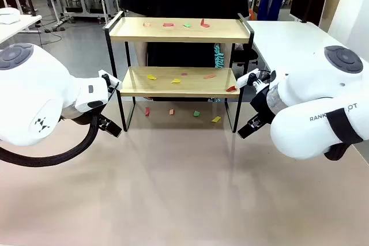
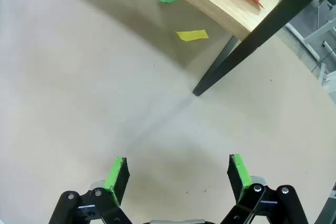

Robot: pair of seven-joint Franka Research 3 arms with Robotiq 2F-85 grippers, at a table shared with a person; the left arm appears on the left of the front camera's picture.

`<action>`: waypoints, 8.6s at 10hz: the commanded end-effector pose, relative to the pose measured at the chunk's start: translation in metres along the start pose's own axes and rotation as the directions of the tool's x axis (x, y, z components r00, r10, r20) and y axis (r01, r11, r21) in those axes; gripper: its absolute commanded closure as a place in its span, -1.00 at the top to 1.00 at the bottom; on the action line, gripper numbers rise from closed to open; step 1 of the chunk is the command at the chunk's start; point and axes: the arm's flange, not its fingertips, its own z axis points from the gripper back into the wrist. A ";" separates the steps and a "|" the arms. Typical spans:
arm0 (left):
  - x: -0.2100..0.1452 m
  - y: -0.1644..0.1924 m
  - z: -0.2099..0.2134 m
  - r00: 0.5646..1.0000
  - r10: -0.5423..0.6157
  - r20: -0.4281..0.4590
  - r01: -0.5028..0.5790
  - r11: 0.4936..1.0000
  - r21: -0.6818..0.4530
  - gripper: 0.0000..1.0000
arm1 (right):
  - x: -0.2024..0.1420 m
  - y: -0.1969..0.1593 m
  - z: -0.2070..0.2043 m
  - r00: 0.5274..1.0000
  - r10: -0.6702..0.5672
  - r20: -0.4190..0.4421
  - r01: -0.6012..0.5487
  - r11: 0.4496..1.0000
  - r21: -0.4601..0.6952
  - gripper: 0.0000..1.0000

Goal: Clean the shelf.
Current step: Pick up the Duster handed by the human.

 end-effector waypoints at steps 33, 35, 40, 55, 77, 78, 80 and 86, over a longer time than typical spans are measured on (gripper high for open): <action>-0.013 0.275 0.084 0.757 -0.345 0.554 0.579 0.748 -0.325 1.00 | -0.028 -0.295 0.108 0.891 0.252 0.377 -0.356 0.903 0.239 1.00; -0.020 0.306 0.069 0.692 -0.287 0.662 0.605 0.731 -0.315 1.00 | -0.042 -0.337 0.086 0.864 0.208 0.458 -0.358 0.894 0.269 1.00; -0.053 0.364 0.007 0.581 -0.077 0.810 0.601 0.712 -0.363 1.00 | -0.089 -0.401 0.035 0.730 0.111 0.675 -0.415 0.856 0.308 1.00; -0.078 0.360 -0.031 0.371 -0.024 0.928 0.570 0.795 -0.207 1.00 | -0.095 -0.417 0.005 0.614 0.040 0.788 -0.376 0.893 0.247 1.00; -0.078 0.362 -0.033 0.369 -0.038 0.929 0.588 0.784 -0.202 1.00 | -0.097 -0.416 0.006 0.645 0.024 0.764 -0.358 0.893 0.274 1.00; -0.078 0.362 -0.033 0.369 -0.038 0.929 0.588 0.784 -0.202 1.00 | -0.097 -0.416 0.006 0.645 0.024 0.764 -0.358 0.893 0.274 1.00; -0.078 0.362 -0.033 0.369 -0.038 0.929 0.588 0.784 -0.202 1.00 | -0.097 -0.416 0.006 0.645 0.024 0.764 -0.358 0.893 0.274 1.00; -0.078 0.362 -0.033 0.369 -0.038 0.929 0.588 0.784 -0.202 1.00 | -0.053 -0.442 0.130 0.761 -0.018 0.649 -0.298 0.878 0.375 1.00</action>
